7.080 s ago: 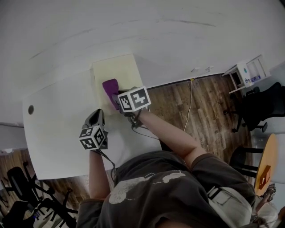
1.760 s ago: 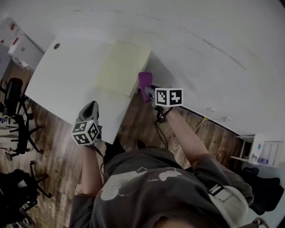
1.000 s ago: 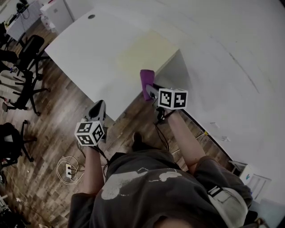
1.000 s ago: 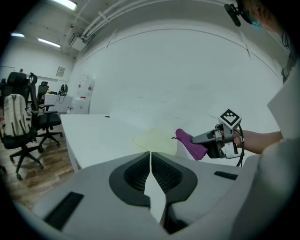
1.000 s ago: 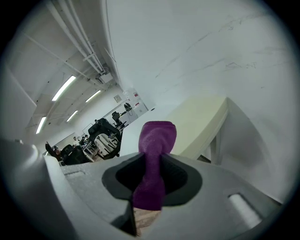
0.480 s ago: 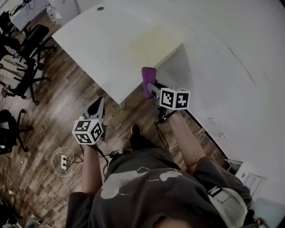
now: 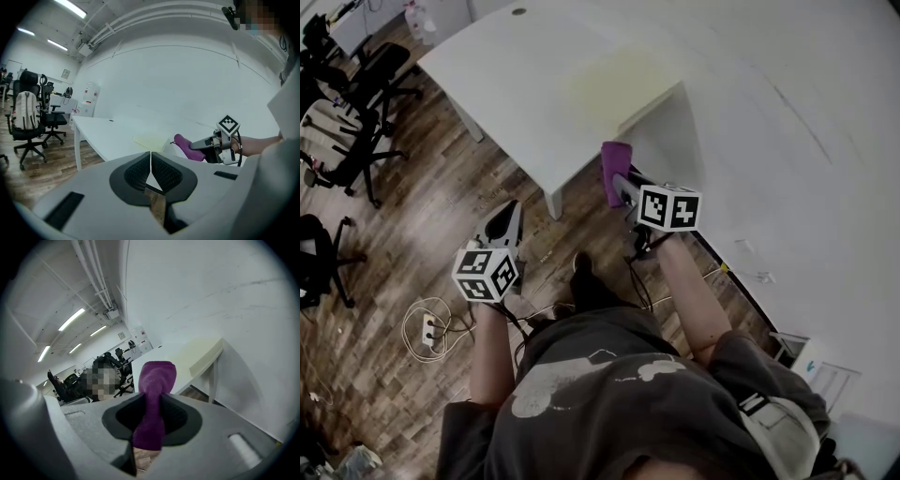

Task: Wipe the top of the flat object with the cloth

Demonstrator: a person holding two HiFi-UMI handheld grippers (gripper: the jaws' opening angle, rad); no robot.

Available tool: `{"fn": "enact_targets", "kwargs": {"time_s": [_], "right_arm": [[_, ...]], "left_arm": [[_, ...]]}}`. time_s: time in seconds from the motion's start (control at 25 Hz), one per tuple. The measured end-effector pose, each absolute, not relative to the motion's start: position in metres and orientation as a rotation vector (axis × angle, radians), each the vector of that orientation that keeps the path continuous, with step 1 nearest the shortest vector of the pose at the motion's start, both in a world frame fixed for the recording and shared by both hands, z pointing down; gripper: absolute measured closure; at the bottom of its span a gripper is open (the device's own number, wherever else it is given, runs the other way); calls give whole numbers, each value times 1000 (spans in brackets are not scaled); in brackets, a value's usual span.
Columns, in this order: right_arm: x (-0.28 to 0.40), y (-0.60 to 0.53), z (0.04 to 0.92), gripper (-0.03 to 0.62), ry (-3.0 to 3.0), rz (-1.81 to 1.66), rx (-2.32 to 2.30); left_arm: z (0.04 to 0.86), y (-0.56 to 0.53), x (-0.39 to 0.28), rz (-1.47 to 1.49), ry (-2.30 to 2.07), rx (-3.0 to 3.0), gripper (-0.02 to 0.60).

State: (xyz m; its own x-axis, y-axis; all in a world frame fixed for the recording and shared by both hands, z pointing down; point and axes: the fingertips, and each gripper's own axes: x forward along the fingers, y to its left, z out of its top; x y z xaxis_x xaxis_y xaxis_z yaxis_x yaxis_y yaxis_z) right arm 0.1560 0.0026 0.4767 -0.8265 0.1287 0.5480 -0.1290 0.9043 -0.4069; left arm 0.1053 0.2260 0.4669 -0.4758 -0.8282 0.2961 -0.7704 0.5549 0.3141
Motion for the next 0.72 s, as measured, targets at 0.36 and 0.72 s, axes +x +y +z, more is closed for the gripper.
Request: {"fn": "enact_targets", "kwargs": {"time_s": [0.36,0.72], "right_arm": [[206,32,487,496,-2473,594,10],[185,19,469,496,-2478,593,37]], "left_arm": [[468,253,147,-198,-2397,1309,571],[451,240,125,-209,-2390,1321,571]]}}
